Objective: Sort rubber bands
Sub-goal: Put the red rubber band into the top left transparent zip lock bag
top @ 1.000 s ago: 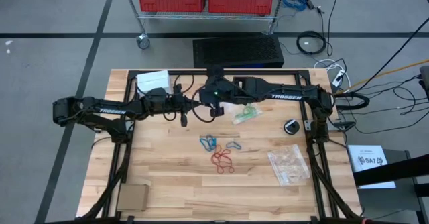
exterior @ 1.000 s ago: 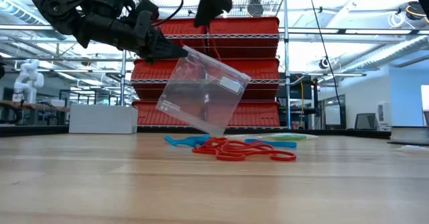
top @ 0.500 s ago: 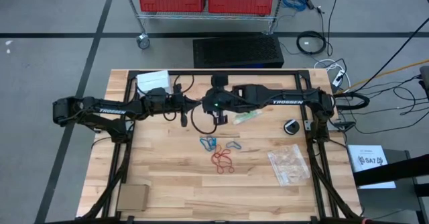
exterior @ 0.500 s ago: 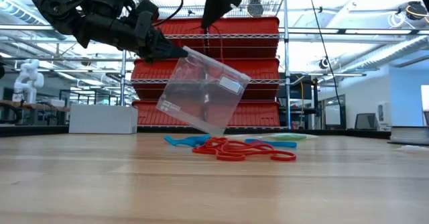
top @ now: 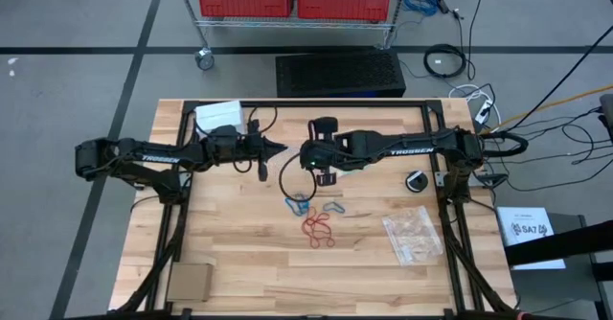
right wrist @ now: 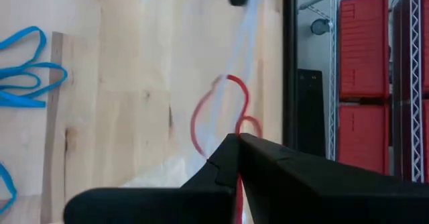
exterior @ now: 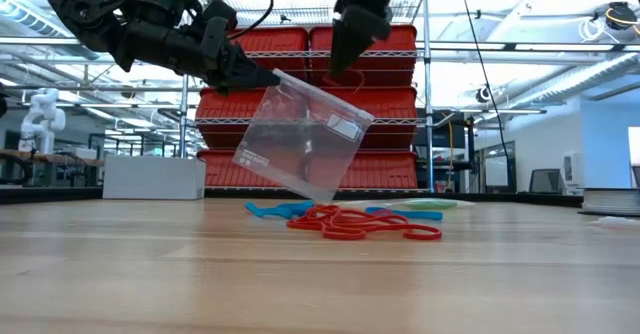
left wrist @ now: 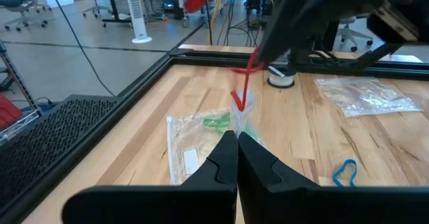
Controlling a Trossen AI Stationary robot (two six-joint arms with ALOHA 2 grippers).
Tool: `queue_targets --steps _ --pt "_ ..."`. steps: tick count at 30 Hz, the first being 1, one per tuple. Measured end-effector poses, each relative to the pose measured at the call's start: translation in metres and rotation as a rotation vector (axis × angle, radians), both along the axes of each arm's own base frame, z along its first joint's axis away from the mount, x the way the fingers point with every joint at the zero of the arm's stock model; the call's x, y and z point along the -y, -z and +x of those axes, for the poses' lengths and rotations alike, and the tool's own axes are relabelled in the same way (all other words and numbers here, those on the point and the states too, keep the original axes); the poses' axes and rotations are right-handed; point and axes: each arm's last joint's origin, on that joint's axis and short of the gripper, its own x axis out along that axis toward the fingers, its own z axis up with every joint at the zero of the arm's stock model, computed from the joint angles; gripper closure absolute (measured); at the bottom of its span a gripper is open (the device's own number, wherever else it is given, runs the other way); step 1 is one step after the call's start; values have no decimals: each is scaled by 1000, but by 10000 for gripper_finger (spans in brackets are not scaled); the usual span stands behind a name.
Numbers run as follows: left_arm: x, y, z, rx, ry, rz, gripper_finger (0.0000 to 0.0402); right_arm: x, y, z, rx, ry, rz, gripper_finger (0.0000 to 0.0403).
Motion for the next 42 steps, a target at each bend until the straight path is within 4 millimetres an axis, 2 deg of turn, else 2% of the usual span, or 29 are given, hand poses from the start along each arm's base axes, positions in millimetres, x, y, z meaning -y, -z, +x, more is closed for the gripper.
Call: queue_targets --steps 4,9,22,27,34,38,42 --pt "0 0 0 3 0 1 402 2 7 1 9 -15 15 403" --pt "0 -1 0 9 0 3 402 13 9 6 46 -40 102 403" --pt "0 -1 0 10 1 3 401 34 7 8 101 -36 179 403" --pt "0 -1 0 11 1 3 402 36 9 12 128 -65 232 403" --pt "0 -2 0 18 5 3 402 39 34 23 80 -51 300 402" --pt "0 -2 0 19 5 4 401 44 41 24 78 -2 313 385" --pt "0 -2 0 19 5 4 401 44 36 23 93 4 314 344"
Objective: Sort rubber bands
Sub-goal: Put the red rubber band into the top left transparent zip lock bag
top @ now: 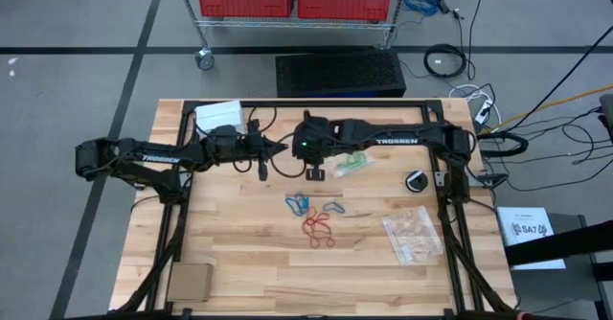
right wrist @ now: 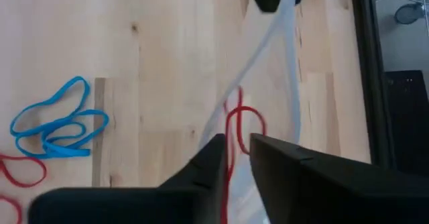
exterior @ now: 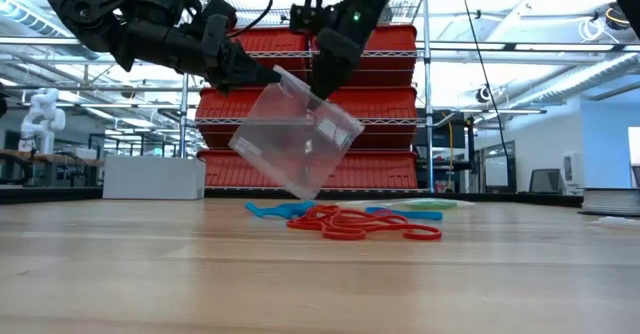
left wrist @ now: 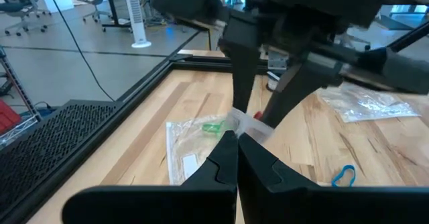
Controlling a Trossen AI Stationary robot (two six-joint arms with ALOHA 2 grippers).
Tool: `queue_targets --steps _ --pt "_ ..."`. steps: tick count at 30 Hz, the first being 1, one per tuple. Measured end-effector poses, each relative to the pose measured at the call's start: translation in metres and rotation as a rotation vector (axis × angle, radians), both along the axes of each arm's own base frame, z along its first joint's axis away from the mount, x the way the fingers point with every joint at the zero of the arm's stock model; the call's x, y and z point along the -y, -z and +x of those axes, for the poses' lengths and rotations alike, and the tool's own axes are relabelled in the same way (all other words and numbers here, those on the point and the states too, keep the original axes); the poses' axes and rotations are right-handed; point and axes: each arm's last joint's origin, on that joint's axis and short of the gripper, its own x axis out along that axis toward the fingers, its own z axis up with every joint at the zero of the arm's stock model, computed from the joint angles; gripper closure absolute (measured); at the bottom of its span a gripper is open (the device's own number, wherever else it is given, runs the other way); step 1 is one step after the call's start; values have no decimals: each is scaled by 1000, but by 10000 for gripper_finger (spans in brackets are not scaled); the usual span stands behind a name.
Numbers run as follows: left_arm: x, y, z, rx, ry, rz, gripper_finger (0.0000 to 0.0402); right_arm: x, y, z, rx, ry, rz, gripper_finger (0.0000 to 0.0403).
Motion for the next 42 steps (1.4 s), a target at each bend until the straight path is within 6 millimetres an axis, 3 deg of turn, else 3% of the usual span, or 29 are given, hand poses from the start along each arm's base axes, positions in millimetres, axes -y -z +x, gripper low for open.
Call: queue_targets --steps 6,11,17,26,34,38,42 --pt "0 0 0 0 0 0 402 -3 -26 2 60 -5 9 276" --pt "0 0 0 0 0 0 402 -4 -46 4 111 -38 6 243" --pt "0 0 0 -1 0 0 402 -5 -61 -1 83 -48 24 234" --pt "0 0 0 -1 0 0 402 2 -59 -11 -12 -15 46 240" --pt "0 1 0 -10 0 -2 402 2 -65 -53 -124 96 180 240" --pt "0 1 0 -12 0 -3 402 -2 -49 -79 -46 136 190 240" --pt "0 1 0 -11 0 -3 402 -7 -22 -111 148 165 193 240"
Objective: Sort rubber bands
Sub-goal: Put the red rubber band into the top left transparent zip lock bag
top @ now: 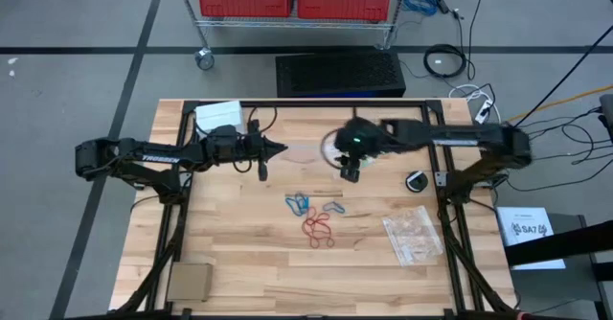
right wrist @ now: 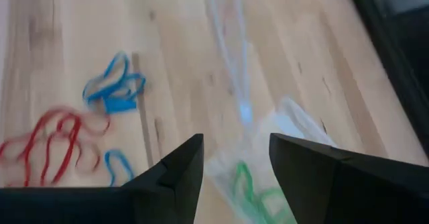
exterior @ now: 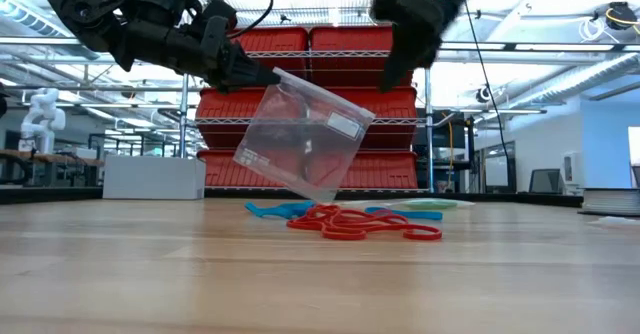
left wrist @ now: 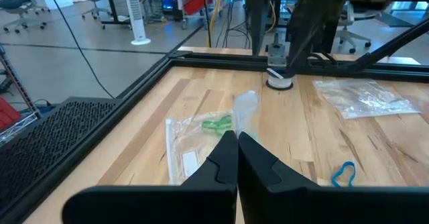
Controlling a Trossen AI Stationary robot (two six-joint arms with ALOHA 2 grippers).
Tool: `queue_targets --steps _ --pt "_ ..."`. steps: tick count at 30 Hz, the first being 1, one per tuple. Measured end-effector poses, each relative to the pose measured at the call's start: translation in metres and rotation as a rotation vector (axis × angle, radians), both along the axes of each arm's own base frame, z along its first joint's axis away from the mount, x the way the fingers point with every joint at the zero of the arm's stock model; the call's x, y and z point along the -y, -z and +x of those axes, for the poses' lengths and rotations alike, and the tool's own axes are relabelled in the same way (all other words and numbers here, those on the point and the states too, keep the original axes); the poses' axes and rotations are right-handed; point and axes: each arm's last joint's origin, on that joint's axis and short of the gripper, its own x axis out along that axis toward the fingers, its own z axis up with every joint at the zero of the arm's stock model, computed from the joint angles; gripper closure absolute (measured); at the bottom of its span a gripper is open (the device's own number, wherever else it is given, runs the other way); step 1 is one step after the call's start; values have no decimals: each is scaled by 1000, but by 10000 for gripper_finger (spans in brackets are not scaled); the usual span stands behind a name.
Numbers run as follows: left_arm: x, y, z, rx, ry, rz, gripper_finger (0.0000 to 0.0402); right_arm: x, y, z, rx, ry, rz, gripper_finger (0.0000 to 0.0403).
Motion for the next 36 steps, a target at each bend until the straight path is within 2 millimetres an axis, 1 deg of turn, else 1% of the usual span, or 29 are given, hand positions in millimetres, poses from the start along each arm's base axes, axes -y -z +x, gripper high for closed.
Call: queue_targets --steps 4,7,9,11,14,19,22,24,27,28,29,33,36 --pt "0 -1 0 12 0 5 402 -6 33 -26 252 37 -7 241" --pt "0 -2 0 18 4 10 402 -8 61 -38 371 38 -16 244" --pt "0 -2 0 20 12 9 402 -8 75 -41 439 40 -24 246" --pt "0 -2 0 21 18 12 402 -8 82 -41 505 51 -21 248" --pt "0 -3 0 28 20 14 401 -8 92 -40 507 52 -19 250" --pt "1 -4 1 39 32 16 402 -6 100 -33 505 70 -44 253" --pt "1 -4 1 41 32 16 402 -4 104 -29 509 95 -81 272" --pt "1 -4 1 41 32 10 402 -4 104 -27 521 97 -90 300" --pt "1 -4 1 42 32 9 402 -3 102 -25 554 95 -94 368" --pt "1 -4 1 42 32 10 402 -3 101 -25 563 93 -97 384" --pt "1 -4 1 43 32 10 402 -3 100 -25 572 92 -99 391" --pt "1 -5 1 46 32 11 402 -3 92 -20 576 87 -98 396" --pt "1 -4 1 46 45 9 402 -2 84 -15 540 71 -111 401"
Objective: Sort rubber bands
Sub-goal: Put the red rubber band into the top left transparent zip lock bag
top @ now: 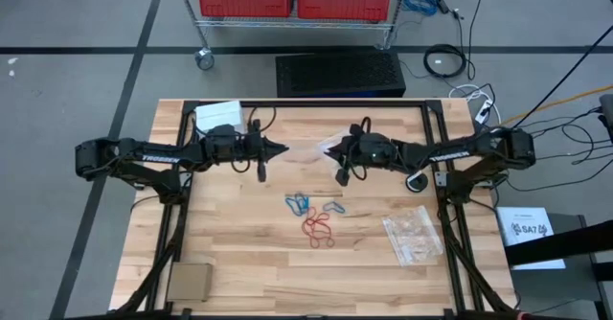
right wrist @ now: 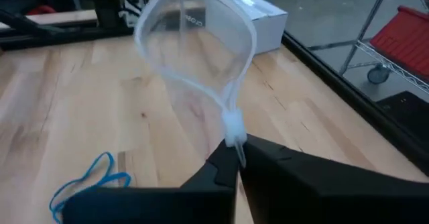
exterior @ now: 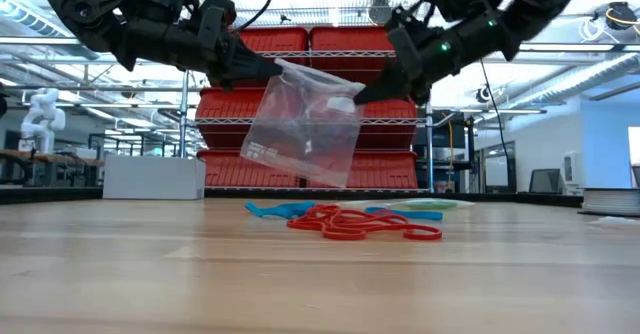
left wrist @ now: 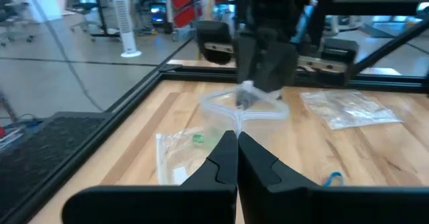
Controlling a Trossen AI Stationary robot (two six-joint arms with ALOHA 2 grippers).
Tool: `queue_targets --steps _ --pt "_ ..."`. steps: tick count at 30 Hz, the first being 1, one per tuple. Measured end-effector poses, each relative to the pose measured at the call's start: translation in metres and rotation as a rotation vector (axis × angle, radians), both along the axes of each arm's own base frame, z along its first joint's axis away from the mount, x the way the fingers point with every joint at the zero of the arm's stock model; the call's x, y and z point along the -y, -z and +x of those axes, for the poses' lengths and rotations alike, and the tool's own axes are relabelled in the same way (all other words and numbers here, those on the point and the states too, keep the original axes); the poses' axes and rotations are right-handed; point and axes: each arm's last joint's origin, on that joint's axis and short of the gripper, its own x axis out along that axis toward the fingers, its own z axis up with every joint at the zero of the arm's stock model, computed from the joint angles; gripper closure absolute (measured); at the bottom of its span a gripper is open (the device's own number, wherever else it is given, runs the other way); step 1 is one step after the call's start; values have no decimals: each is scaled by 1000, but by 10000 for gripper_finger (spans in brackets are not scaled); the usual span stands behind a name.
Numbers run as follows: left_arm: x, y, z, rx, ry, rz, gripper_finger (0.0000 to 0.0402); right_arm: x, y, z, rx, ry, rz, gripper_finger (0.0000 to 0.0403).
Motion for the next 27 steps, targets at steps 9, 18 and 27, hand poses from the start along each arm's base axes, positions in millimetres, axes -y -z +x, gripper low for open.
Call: queue_targets --steps 9,18,27 --pt "2 4 0 -37 42 -18 368 2 -24 11 -75 -17 -29 403" --pt "2 4 0 -43 43 -11 356 2 -33 15 -109 -24 -38 403" --pt "2 4 0 -37 39 -7 396 2 -29 12 -163 -27 -29 403"
